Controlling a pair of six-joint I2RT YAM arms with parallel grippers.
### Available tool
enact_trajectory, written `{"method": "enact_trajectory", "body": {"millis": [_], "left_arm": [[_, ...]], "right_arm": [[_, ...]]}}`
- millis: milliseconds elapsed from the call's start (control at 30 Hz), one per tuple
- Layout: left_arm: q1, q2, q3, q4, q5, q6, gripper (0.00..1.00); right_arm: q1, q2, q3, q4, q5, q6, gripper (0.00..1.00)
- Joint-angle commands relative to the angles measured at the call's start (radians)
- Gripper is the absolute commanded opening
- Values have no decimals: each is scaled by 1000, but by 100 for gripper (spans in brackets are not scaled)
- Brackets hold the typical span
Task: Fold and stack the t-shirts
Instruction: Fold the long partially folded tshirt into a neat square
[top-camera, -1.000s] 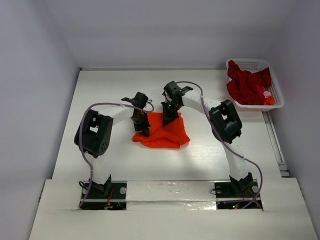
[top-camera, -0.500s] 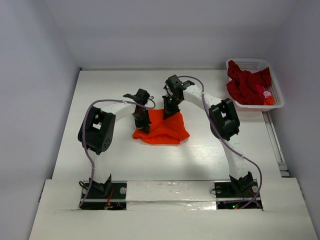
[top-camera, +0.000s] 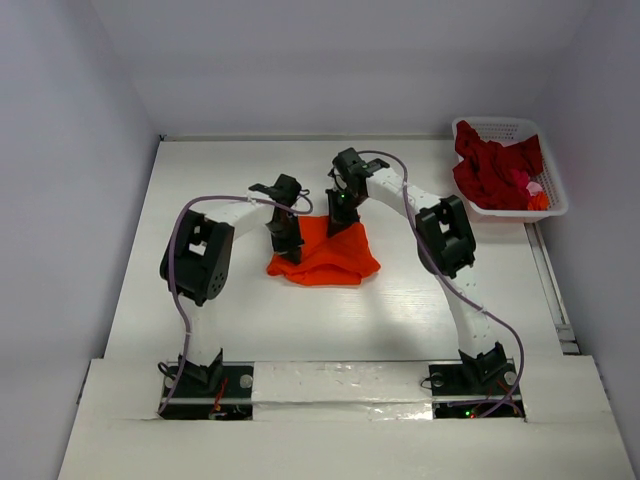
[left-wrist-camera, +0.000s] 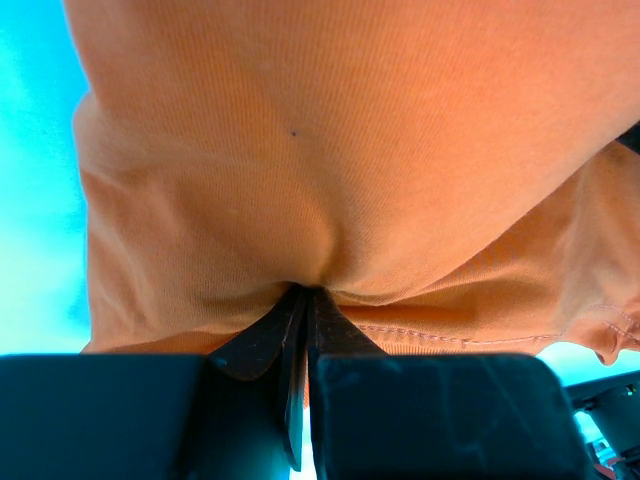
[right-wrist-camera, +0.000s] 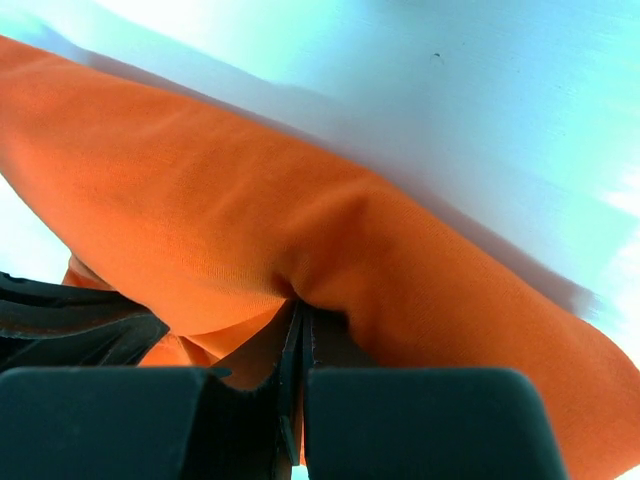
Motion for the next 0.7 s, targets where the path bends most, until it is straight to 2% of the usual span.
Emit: {"method": "enact_trajectory", "body": {"millis": [0, 333, 433, 500, 533, 600, 633, 667], "left_arm": [[4, 6, 45, -5, -53, 8, 0], [4, -63, 188, -124, -88, 5, 2], [4, -80, 202, -141, -83, 2, 10], [4, -103, 207, -154, -85, 1, 18], [4, -113, 205, -157, -85, 1, 21], [4, -155, 193, -172, -94, -1, 31], [4, -173, 185, -184, -106, -2, 36], [4, -207, 175, -187, -114, -2, 37]], "right_arm": [[-5, -17, 43, -7, 8, -24, 0], [-14, -80, 47, -16, 16, -29, 0], [-14, -100, 47, -21, 19, -29, 0], [-14, -120, 52, -39, 19, -32, 11], [-14, -134, 50, -42, 21, -33, 26], [-14, -192, 31, -47, 27, -35, 43], [-14, -217, 21, -50, 30, -35, 57], [-14, -244, 8, -50, 36, -36, 62]]}}
